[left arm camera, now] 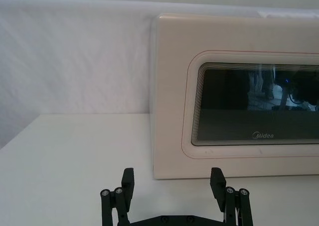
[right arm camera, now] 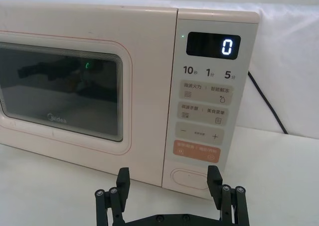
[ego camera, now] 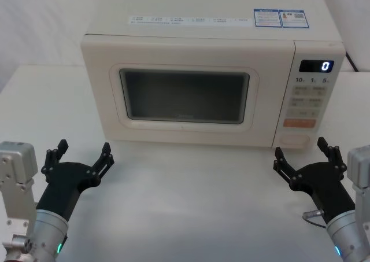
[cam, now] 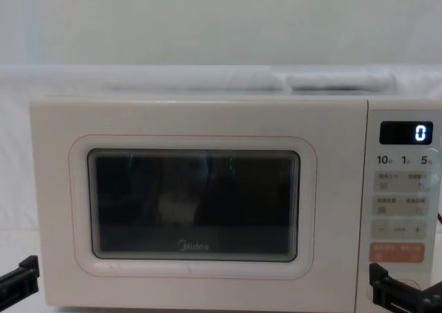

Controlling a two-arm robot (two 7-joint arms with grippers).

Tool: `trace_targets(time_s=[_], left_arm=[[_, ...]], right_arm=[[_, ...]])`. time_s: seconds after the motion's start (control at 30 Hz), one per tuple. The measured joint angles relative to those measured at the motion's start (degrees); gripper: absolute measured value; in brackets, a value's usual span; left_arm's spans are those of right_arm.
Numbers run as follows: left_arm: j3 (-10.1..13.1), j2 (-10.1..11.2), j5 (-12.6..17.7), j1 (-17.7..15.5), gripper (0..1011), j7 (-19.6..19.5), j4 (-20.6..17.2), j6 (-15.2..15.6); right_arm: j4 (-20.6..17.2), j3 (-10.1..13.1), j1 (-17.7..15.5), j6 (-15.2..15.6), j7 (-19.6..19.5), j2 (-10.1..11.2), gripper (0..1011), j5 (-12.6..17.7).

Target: Press the button to open the microwave door with one hand; close the microwave door with the other hand.

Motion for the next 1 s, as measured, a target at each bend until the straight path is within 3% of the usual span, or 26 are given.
trace_targets(time_s=[1.0], left_arm=[[0.0,0.0,0.0,0.0,1001,0.0,0.0,0.0]], right_arm=[[0.0,0.0,0.0,0.0,0.0,0.0,1002,0.0]])
